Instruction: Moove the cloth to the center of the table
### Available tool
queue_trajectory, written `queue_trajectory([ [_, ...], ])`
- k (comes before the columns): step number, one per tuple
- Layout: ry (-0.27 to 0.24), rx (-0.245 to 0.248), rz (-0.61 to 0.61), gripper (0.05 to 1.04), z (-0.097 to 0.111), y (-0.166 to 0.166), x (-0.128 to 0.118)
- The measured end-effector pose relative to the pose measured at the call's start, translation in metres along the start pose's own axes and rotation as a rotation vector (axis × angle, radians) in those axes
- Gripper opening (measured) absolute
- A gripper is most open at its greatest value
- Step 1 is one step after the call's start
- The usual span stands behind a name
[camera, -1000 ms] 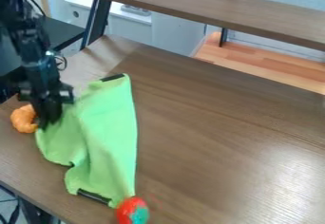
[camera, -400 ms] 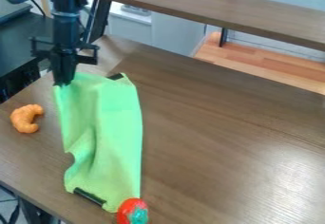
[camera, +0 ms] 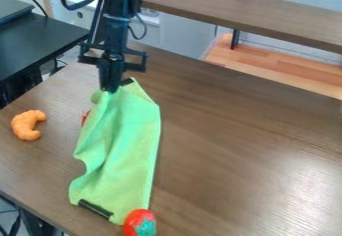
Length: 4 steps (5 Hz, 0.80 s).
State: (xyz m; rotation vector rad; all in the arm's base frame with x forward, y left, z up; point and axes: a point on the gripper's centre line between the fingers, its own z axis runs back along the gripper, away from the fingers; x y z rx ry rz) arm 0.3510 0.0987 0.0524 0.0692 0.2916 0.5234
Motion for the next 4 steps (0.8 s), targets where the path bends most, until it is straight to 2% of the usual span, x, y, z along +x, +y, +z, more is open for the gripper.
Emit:
queue_trajectory([
  [1,0.015,-0.06,-0.004,0.069,-0.002,-0.024,0.002],
  [2,-0.035,-0.095,-0.045,0.069,-0.001,-0.065,-0.004],
  [3,-0.059,-0.121,-0.026,0.069,0.001,-0.08,-0.005],
  [4,-0.104,-0.152,-0.028,0.069,0.01,-0.104,-0.007],
])
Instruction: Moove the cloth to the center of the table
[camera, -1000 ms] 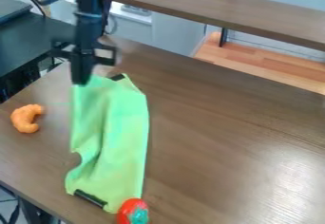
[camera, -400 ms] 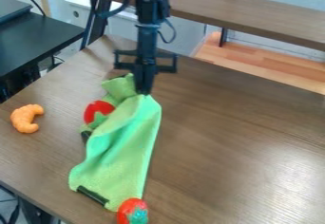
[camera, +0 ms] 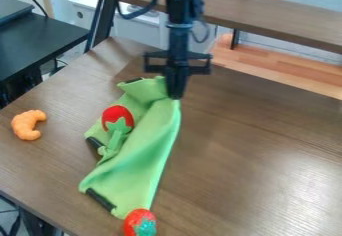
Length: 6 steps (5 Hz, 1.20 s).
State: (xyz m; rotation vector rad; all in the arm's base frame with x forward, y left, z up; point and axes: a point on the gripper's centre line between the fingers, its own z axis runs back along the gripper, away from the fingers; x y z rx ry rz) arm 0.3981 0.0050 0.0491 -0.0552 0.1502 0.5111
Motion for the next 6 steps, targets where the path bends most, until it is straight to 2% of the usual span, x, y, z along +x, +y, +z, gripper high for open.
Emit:
queue_trajectory([
  [1,-0.031,-0.02,-0.004,0.069,0.007,-0.022,-0.003],
  [2,-0.025,-0.074,0.01,0.069,0.027,-0.032,-0.002],
  [4,-0.055,-0.139,0.03,0.086,0.064,-0.058,-0.001],
  [5,-0.039,-0.139,0.06,0.265,0.057,-0.061,0.0],
  [6,-0.038,-0.142,0.061,0.517,0.055,-0.061,0.0],
])
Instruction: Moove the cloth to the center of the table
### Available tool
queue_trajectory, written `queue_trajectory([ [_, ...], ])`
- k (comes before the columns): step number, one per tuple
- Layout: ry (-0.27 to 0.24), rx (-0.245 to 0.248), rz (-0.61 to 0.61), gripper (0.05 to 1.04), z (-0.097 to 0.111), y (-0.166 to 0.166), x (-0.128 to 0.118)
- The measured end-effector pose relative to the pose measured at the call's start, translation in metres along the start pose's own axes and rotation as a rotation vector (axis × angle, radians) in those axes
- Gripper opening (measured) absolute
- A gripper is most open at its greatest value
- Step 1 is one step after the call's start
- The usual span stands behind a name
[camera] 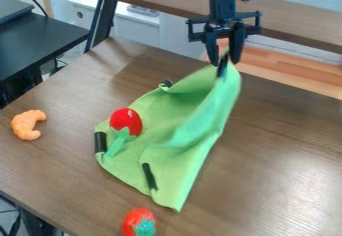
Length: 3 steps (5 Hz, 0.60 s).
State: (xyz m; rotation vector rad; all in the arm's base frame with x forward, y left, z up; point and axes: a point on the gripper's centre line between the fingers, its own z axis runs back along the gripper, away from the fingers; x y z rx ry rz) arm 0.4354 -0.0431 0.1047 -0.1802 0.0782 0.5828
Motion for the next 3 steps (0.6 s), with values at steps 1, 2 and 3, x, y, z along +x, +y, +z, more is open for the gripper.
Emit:
queue_trajectory([
  [1,0.01,-0.006,-0.013,0.846,-0.002,0.0,-0.002],
  [2,0.009,-0.045,-0.042,1.007,-0.006,0.002,-0.008],
  [3,-0.044,-0.132,-0.046,1.003,0.037,0.02,-0.017],
])
